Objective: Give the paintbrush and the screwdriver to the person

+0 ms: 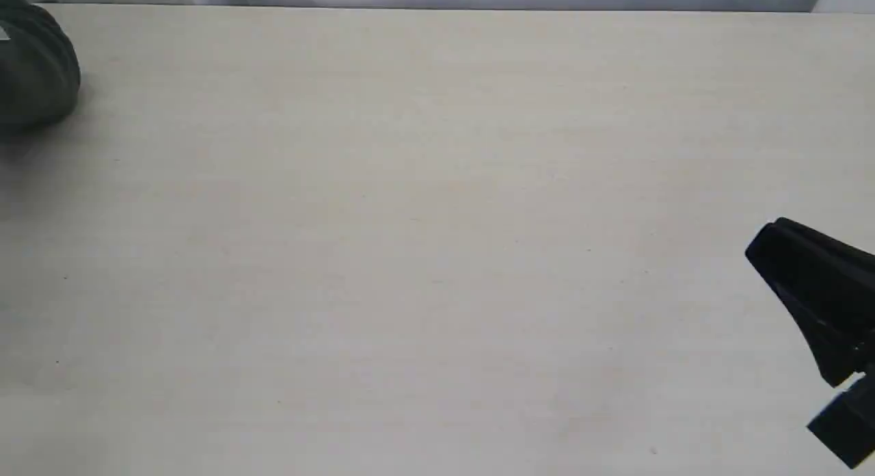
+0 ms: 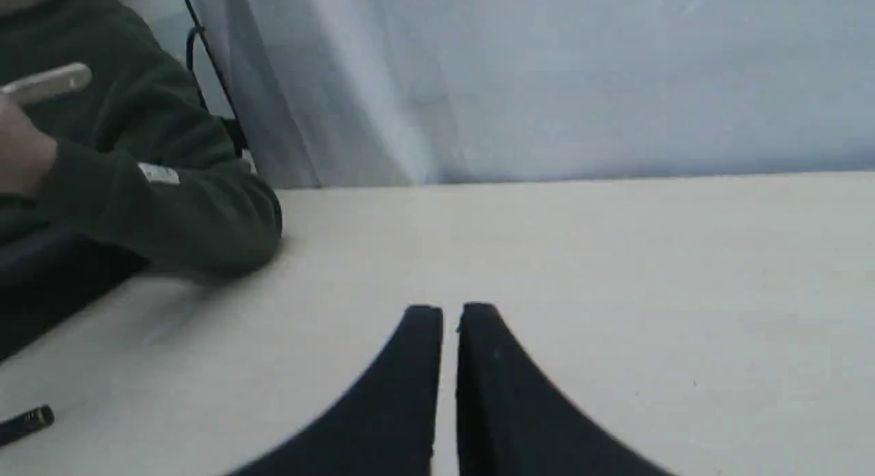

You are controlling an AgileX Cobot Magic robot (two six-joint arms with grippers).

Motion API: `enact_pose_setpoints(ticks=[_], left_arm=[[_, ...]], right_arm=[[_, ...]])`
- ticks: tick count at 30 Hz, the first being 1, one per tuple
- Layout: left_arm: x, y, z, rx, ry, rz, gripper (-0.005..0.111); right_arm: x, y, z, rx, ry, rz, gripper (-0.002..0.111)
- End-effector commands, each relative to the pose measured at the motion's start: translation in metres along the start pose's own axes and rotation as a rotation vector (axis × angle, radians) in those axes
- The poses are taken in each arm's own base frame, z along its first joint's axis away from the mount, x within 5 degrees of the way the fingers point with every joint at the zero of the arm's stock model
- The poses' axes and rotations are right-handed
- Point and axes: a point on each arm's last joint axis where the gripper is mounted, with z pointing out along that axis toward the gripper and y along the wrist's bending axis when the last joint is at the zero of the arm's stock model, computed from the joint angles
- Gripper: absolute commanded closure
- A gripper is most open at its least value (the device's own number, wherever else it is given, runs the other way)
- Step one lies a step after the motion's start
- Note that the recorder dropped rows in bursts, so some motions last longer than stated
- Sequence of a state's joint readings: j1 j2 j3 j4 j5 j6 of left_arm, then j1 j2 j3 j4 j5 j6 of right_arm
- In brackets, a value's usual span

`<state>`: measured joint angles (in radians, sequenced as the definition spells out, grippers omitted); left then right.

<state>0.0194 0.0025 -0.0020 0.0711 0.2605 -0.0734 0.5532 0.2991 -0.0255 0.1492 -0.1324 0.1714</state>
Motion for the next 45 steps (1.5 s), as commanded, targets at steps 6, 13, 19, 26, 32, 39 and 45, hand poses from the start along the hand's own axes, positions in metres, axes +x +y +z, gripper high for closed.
enact_pose_setpoints(ticks=[6, 13, 19, 26, 32, 39, 45], left_arm=[[-0.001, -0.001, 0.000, 0.009, -0.013, -0.001, 0.107], [-0.001, -0.001, 0.000, 0.009, -0.013, -0.001, 0.107], [-0.001, -0.001, 0.000, 0.009, -0.013, -0.001, 0.107], [-0.001, -0.001, 0.000, 0.009, -0.013, -0.001, 0.107], [0.000, -0.001, 0.000, 0.010, -0.011, -0.003, 0.107], [0.000, -0.001, 0.000, 0.010, -0.011, -0.003, 0.107], [0.000, -0.001, 0.000, 0.010, -0.011, -0.003, 0.107]], right_arm=[[-0.008, 0.001, -0.016, -0.040, -0.189, -0.122, 0.104], [-0.015, 0.003, -0.031, -0.060, -0.325, -0.208, 0.104], [-0.013, 0.003, -0.030, -0.051, -0.311, -0.259, 0.104], [-0.006, 0.002, -0.028, -0.042, -0.220, -0.286, 0.104], [0.009, 0.000, -0.026, -0.047, -0.055, -0.215, 0.104], [0.011, 0.000, -0.026, -0.048, -0.034, -0.162, 0.104], [0.011, 0.000, -0.026, -0.048, -0.033, -0.126, 0.104]])
